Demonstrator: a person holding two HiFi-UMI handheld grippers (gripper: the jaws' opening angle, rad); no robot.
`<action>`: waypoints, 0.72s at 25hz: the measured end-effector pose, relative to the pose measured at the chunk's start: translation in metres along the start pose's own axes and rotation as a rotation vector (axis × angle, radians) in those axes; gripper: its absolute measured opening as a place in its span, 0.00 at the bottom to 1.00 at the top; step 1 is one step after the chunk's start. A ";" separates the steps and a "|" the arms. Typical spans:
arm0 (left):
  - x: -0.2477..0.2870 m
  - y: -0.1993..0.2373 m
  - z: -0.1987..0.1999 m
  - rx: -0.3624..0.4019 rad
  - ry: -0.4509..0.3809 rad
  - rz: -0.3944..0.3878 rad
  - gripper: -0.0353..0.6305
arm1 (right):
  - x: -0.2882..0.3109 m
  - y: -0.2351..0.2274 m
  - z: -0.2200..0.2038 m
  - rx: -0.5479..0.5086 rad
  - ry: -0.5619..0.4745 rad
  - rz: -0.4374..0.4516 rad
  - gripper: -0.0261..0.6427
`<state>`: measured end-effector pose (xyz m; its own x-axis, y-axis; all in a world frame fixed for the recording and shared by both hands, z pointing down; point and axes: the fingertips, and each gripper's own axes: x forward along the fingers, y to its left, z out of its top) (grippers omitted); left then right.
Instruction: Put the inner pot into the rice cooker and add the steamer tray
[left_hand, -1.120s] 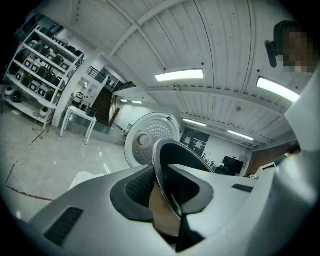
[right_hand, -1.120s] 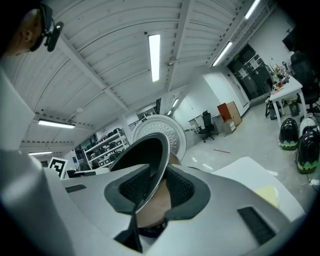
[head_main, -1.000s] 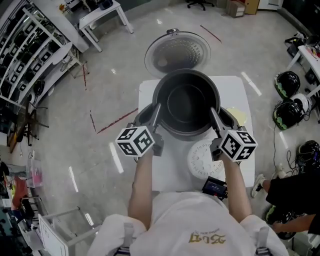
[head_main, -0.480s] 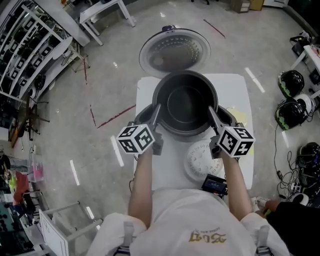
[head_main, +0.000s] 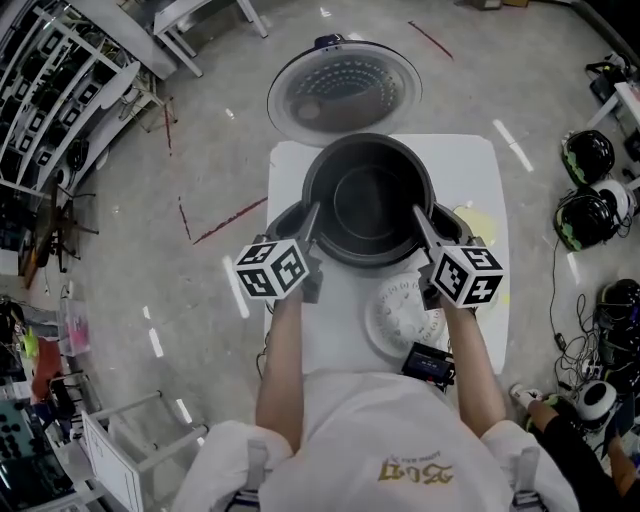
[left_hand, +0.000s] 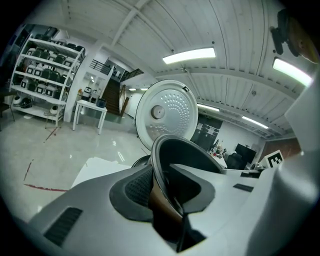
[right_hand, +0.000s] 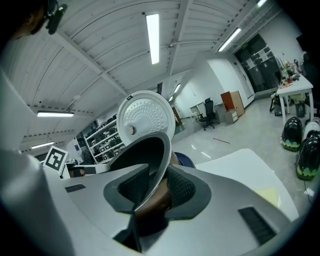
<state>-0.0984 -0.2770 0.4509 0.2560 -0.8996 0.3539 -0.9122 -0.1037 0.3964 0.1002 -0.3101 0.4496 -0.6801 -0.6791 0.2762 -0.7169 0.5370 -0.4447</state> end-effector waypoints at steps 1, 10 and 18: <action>0.001 0.002 -0.002 0.002 0.007 0.003 0.23 | 0.001 -0.001 -0.002 -0.001 0.006 0.000 0.23; 0.011 0.009 -0.020 0.049 0.070 0.040 0.25 | 0.011 -0.013 -0.017 -0.050 0.069 -0.020 0.25; 0.019 0.015 -0.027 0.131 0.127 0.074 0.26 | 0.020 -0.020 -0.027 -0.120 0.122 -0.061 0.27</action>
<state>-0.0987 -0.2845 0.4863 0.2175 -0.8470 0.4850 -0.9617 -0.1010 0.2548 0.0970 -0.3206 0.4868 -0.6432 -0.6506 0.4037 -0.7656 0.5575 -0.3211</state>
